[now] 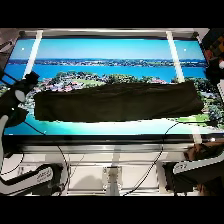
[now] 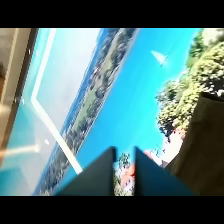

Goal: Fold the clothes and pants, and hang the long-sleeved shirts on hangers.

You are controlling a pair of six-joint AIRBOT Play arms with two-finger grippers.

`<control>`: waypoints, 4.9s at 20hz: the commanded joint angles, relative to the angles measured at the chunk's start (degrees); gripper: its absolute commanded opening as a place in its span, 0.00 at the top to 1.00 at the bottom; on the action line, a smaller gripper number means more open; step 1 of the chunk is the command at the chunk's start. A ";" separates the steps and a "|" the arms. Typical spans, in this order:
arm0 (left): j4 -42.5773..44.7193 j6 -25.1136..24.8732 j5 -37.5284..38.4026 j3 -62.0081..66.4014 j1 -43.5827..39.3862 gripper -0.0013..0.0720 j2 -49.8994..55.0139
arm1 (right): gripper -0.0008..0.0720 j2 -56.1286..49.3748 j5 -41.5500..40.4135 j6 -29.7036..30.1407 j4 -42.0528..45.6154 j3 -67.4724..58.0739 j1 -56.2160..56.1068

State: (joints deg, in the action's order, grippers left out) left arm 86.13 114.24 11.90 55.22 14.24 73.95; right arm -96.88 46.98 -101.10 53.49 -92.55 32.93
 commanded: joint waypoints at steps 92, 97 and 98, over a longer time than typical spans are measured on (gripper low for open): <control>-38.12 -29.18 46.38 22.67 -30.29 0.96 10.36 | 0.97 -4.52 15.45 -16.57 28.83 -14.84 -44.04; -38.21 -21.35 37.77 27.43 -41.64 0.96 18.12 | 0.97 -3.76 17.94 -14.69 28.83 -14.82 -40.17; -38.64 -20.59 35.15 28.37 -43.50 0.95 19.67 | 0.96 -3.76 17.99 -14.69 28.83 -14.82 -39.93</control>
State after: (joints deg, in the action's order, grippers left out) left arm 47.53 88.86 54.59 81.25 -23.49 89.76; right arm -101.34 63.35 -117.21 82.15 -107.35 -8.93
